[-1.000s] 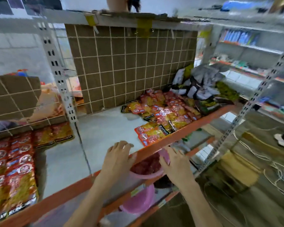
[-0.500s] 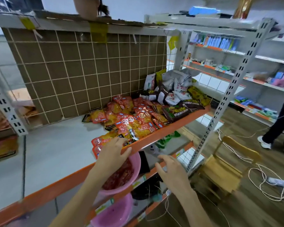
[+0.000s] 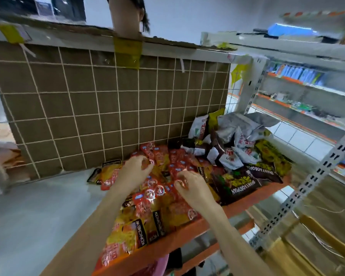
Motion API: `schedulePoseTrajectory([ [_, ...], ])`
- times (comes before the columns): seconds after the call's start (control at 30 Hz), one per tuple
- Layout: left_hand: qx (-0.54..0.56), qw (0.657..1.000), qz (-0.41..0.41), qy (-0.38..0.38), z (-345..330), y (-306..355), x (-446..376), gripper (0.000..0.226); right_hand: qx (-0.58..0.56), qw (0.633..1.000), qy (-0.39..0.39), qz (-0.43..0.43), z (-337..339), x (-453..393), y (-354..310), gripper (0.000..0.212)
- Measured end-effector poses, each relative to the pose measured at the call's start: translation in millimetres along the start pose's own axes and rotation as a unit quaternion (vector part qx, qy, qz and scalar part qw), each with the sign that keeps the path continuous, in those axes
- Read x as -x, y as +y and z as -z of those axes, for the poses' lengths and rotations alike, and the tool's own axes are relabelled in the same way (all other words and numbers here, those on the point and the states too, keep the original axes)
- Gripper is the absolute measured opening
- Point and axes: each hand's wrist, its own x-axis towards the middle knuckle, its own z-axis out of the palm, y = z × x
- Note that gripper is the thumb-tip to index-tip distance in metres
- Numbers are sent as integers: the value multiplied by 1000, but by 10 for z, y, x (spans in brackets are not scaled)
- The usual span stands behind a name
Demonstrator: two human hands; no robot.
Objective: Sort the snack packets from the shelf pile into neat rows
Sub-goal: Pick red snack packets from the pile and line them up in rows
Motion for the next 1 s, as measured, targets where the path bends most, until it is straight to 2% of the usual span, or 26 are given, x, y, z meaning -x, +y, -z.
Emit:
schedulePoseTrajectory([
  [0.13,-60,998,26,-15,-109,-53,-508,36,20,999,-26,0,-165,-710,78,36],
  [0.27,-108,989,100,-25,-279,-123,-844,38,104,993,-52,-17,-312,-1195,112,48],
  [0.37,-64,982,174,-11,-412,-152,-1018,50,154,982,-107,-35,-386,-1404,117,58],
  [0.5,48,963,265,10,-533,-188,-1125,58,132,982,-120,-67,-431,-1545,141,61],
  [0.67,98,955,279,17,-681,-314,-1214,54,87,981,-149,-93,-422,-1686,178,60],
  [0.8,138,951,274,19,-694,-250,-1102,40,-1,982,-148,-114,-338,-1711,227,65],
  [0.93,180,953,239,46,-689,-126,-936,30,-63,986,-136,-68,-361,-1682,325,55],
  [1.0,203,953,213,70,-649,-56,-860,32,-96,987,-124,-39,-357,-1650,353,52],
])
